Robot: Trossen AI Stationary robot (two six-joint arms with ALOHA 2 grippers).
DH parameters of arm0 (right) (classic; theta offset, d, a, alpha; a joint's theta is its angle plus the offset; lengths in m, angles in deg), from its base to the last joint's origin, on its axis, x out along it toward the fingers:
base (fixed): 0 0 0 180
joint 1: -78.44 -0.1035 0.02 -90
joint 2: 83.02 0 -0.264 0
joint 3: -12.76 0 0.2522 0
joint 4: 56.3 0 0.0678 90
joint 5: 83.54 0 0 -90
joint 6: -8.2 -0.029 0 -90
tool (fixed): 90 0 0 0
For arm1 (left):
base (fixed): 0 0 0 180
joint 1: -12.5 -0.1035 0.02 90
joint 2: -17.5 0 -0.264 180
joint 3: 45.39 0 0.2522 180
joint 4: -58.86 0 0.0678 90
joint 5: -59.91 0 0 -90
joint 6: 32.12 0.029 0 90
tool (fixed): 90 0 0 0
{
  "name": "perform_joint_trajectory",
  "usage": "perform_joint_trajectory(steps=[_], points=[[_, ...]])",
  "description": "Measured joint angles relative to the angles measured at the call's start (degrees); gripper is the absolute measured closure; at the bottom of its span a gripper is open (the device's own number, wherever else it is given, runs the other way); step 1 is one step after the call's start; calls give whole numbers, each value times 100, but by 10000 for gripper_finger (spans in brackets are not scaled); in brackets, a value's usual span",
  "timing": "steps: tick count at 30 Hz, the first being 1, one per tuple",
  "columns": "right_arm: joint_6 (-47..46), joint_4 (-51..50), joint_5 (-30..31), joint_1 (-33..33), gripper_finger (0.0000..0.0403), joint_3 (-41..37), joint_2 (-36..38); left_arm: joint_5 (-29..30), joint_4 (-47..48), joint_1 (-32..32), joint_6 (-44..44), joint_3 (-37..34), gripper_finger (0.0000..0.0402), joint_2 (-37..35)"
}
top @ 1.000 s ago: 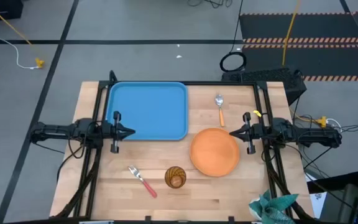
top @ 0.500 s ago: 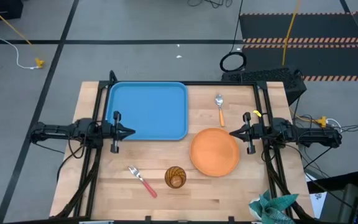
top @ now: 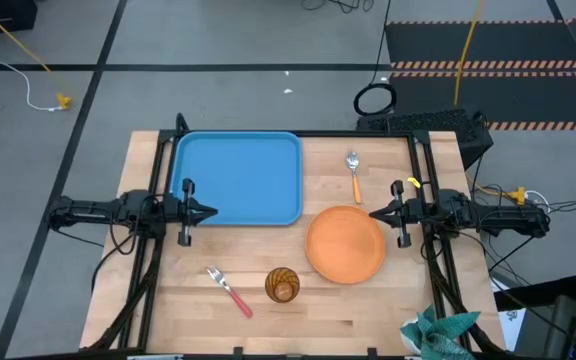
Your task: Pick and place plate/cup/fork/spoon on tray
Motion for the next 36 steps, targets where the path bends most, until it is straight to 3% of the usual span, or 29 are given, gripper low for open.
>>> perform_joint_trajectory(steps=[27,36], points=[[1,2,0,0,403,2,-1,0,1,-1,11,-1,378,0],[1,2,-1,0,403,0,-1,0,0,0,1001,0,378,2]])
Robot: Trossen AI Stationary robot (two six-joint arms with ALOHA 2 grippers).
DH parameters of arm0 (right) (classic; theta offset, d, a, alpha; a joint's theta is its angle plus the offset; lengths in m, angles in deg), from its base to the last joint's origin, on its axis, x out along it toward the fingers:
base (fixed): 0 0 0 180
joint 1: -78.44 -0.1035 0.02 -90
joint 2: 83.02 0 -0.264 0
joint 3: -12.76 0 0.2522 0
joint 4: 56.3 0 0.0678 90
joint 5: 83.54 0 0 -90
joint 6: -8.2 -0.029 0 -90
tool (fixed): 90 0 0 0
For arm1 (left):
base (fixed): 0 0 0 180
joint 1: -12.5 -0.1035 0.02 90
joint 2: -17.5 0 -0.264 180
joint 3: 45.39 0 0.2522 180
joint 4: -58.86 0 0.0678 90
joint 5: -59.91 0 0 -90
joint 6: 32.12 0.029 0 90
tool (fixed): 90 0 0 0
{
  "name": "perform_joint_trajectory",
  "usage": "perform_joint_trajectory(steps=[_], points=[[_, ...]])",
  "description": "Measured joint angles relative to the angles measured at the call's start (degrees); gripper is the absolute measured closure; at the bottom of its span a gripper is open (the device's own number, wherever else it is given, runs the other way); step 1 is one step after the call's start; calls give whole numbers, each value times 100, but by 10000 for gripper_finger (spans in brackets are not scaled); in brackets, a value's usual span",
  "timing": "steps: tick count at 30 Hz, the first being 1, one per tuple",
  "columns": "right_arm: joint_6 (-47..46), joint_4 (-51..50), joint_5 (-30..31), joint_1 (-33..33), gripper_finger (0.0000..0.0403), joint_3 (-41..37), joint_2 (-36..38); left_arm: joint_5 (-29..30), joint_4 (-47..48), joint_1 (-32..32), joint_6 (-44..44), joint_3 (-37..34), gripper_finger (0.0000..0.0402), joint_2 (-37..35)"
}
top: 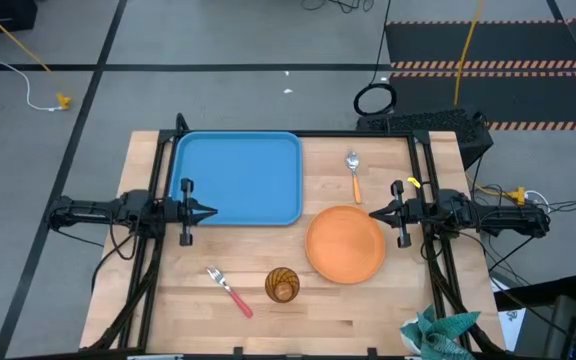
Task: Pick and place plate/cup/fork/spoon on tray
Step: Put the brown transparent cup on the blue tray
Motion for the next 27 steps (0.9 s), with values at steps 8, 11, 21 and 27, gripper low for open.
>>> perform_joint_trajectory(steps=[8,11,21,27], points=[[-1,-2,-1,0,403,0,1,2,1,0,-110,-2,378,0],[0,0,-1,-2,403,2,0,2,-1,-2,-123,-1,378,0],[486,0,1,0,403,2,-1,2,-45,0,-255,0,378,0],[450,0,1,0,403,2,-1,2,-774,0,-110,0,378,0]])
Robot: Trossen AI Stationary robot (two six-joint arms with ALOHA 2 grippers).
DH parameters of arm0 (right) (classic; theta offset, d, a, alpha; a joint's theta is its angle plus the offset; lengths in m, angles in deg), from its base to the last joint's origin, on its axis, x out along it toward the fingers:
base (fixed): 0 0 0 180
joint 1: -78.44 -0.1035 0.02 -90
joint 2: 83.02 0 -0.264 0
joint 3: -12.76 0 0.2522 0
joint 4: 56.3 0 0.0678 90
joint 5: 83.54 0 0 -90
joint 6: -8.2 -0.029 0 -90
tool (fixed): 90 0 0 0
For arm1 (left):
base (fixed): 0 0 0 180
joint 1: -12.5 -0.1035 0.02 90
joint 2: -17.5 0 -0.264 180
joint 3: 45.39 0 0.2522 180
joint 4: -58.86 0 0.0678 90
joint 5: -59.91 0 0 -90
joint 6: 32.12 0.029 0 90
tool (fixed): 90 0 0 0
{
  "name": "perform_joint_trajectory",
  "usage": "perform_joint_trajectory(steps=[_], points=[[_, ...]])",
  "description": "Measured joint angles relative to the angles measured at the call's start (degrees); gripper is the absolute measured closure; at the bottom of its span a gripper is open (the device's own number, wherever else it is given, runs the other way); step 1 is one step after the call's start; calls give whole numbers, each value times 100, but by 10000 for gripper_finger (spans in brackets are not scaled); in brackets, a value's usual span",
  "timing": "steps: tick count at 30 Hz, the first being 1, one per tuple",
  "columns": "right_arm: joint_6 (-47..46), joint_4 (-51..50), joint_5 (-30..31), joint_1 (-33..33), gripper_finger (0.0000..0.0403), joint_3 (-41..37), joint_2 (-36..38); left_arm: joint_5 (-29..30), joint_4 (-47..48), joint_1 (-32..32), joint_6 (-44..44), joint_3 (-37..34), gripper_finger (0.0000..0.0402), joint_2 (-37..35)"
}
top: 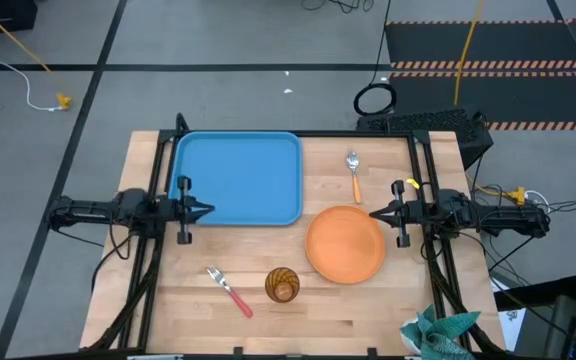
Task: Pick and place plate/cup/fork/spoon on tray
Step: Put the brown transparent cup on the blue tray
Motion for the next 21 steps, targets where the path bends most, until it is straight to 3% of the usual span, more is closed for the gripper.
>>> perform_joint_trajectory(steps=[4,10,21], points=[[-19,2,0,0,403,0,0,0,-670,3,-452,40,378,0],[-67,2,0,0,403,0,1,-1,-665,5,-629,615,378,231],[-789,12,-2,0,403,-1,0,134,621,5,-577,3002,378,1870]])
